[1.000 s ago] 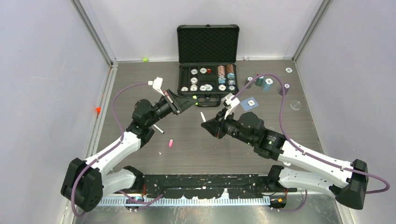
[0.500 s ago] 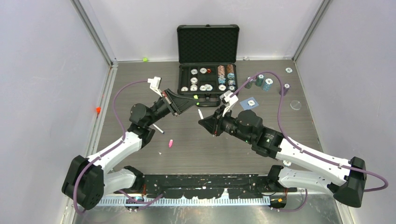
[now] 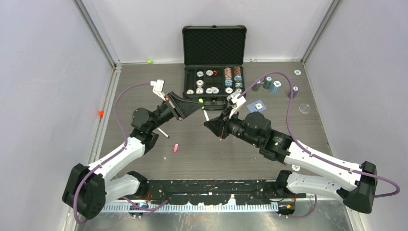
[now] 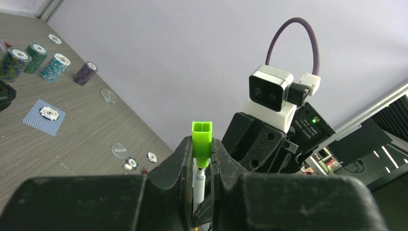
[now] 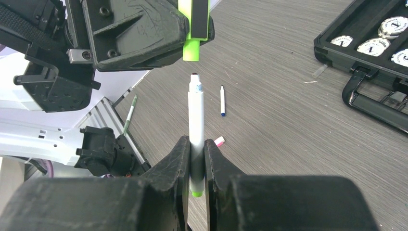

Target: Insert the pens into the pen caps

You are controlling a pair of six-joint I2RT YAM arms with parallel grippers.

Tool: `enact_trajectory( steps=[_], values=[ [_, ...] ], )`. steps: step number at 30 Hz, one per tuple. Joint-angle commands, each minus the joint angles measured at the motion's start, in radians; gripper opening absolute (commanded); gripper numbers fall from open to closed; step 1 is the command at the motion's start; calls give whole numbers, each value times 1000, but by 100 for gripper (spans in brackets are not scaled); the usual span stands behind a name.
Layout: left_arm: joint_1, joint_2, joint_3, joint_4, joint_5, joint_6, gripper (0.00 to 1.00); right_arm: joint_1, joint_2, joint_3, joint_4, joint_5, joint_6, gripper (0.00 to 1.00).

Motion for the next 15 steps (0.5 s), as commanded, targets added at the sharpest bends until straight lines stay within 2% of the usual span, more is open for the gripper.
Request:
enact_trajectory(
  steps=[1,15],
  values=[
    [3,-18,-4,33,24,20,0,6,-2,40,42,24,3,0],
    [2,13,-3,35,38,18,0,7,8,47,40,24,8,1]
  ],
)
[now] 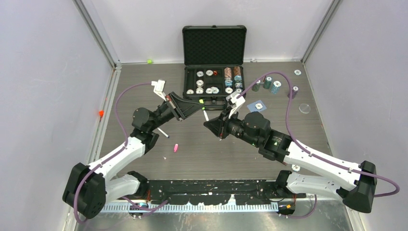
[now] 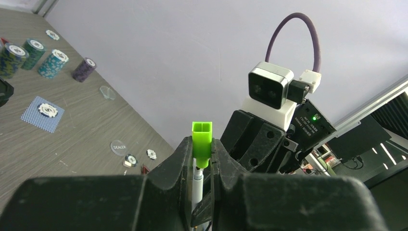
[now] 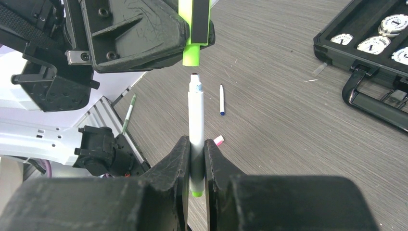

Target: Insert the pens into the pen caps

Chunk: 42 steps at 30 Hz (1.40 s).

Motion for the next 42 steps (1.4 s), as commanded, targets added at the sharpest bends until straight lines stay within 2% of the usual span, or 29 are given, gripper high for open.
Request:
enact_trajectory(
  steps=[1,42],
  values=[
    [2,10,-4,35,23,18,0,8,4,48,39,20,8,0],
    [-9,15,-14,41,23,21,0,7,19,78,-18,53,-15,1]
  ],
)
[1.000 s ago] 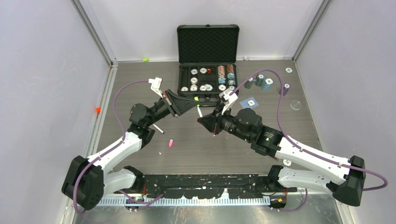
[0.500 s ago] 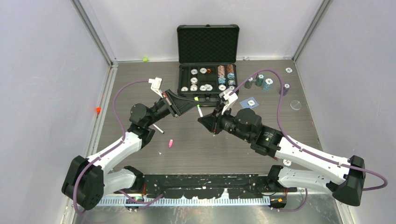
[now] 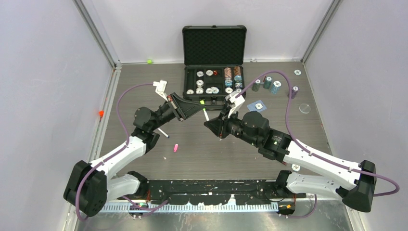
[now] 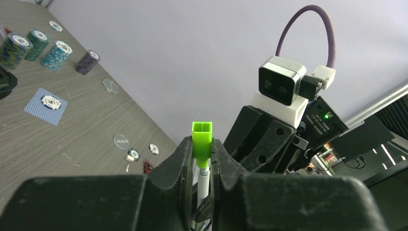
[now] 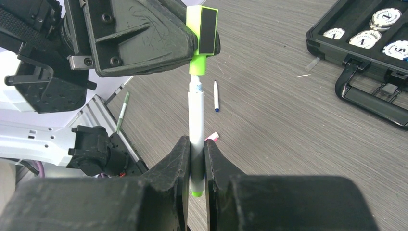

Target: Insert the pens into the pen caps

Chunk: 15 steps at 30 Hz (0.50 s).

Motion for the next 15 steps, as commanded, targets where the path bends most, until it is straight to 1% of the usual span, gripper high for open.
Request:
enact_trajectory(
  steps=[1,15],
  values=[
    [-6,-12,-9,41,12,20,0,3,12,61,17,28,-15,0],
    [-16,-11,-12,40,6,24,0,4,15,75,16,42,-20,0]
  ],
)
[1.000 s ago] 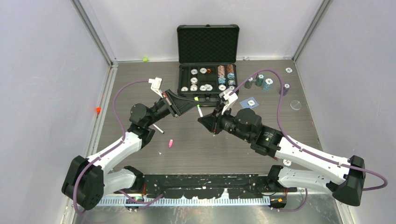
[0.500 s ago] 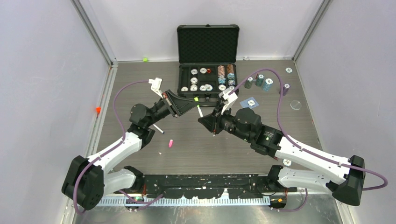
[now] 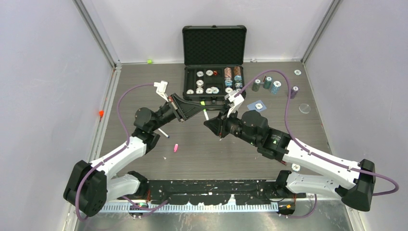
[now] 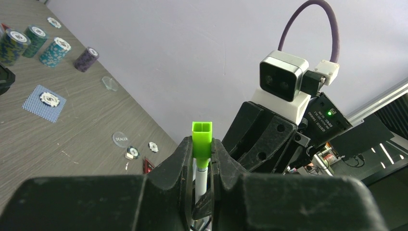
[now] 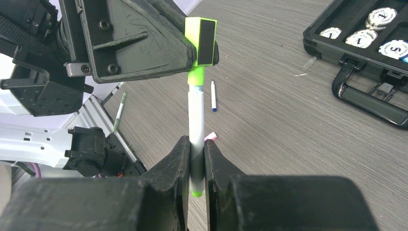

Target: Insert the pens into the pen caps

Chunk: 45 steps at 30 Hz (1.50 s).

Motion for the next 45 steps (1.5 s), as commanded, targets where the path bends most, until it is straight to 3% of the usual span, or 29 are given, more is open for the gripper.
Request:
enact_trajectory(
  steps=[1,21,34,45],
  values=[
    [-8,-9,-5,41,8,22,0,4,-1,59,38,32,-17,0],
    [-18,8,-18,5,-21,52,0,4,39,135,-5,166,6,1],
    [-95,-41,59,-333,-128,219,0,3,201,366,-232,317,-66,1],
    [-119,-27,170,-602,-234,197,0,3,286,512,-295,345,-189,1]
  ],
)
